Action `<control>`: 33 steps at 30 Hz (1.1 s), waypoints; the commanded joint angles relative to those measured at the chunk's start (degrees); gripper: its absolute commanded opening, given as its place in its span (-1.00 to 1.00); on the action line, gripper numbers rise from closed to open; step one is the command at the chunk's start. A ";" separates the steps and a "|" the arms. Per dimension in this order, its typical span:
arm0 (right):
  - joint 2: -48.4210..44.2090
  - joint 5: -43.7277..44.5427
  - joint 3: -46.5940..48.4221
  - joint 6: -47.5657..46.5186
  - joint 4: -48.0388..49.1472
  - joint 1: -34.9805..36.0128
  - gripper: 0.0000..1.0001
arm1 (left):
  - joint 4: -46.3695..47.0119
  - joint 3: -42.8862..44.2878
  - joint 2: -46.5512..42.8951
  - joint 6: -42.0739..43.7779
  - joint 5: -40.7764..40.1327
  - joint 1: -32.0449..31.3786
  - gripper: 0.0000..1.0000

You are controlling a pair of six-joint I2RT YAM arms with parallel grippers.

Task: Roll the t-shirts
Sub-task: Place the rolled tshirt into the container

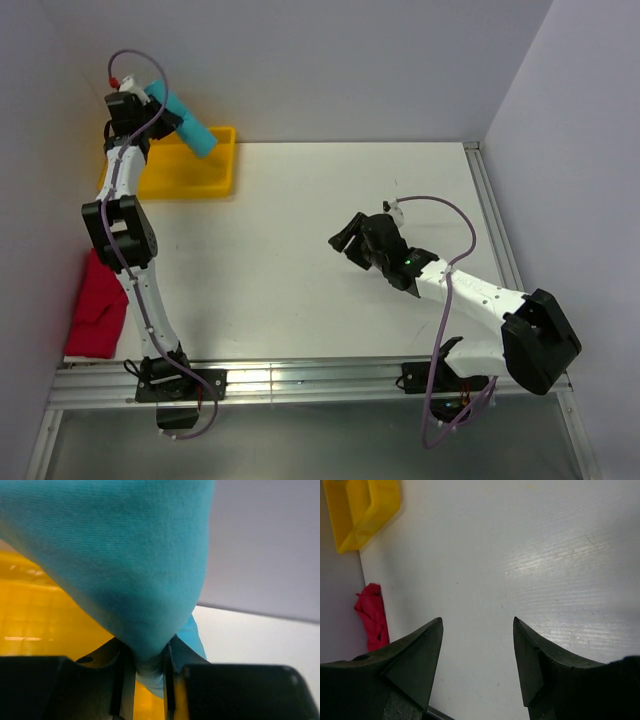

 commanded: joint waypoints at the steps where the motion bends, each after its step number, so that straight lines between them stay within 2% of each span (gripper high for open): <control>1: 0.57 2.03 0.58 -0.94 -0.48 -0.38 0.30 | 8.31 -2.72 5.35 -12.32 0.70 1.36 -0.99; 3: 1.09 2.12 0.84 -1.12 -0.83 -0.30 0.31 | 9.18 -4.12 8.42 -17.22 0.79 2.84 -0.99; 7: 1.88 1.68 0.58 -0.77 -0.57 -0.21 0.30 | 8.57 -6.59 11.16 -21.46 -0.09 5.57 -0.99; 10: 2.41 1.42 0.14 -0.24 0.13 -0.21 0.30 | 7.26 -8.17 11.25 -23.58 -1.05 7.07 -0.99; 16: 3.55 0.54 0.49 -0.15 1.01 -0.12 0.30 | 8.14 -8.53 9.32 -26.30 2.90 6.90 -0.99; 17: 3.64 0.54 0.75 -0.33 0.92 -0.12 0.30 | 13.70 -10.09 8.62 -27.52 5.60 6.81 -0.99; 21: 4.69 0.28 1.54 -1.29 0.66 -0.12 0.30 | 24.03 -12.22 5.19 -34.64 11.76 6.11 -0.99; 26: 6.19 -0.69 2.25 -2.17 1.36 -0.12 0.30 | 35.11 -11.08 4.47 -41.94 13.62 5.23 -0.99; 31: 8.65 -1.39 2.78 -2.61 2.06 -0.03 0.29 | 54.84 -15.02 6.59 -53.10 15.81 5.05 -0.99; 33: 9.79 -1.83 2.95 -2.61 2.06 -0.03 0.29 | 55.68 -15.03 7.72 -53.47 15.56 4.96 -0.99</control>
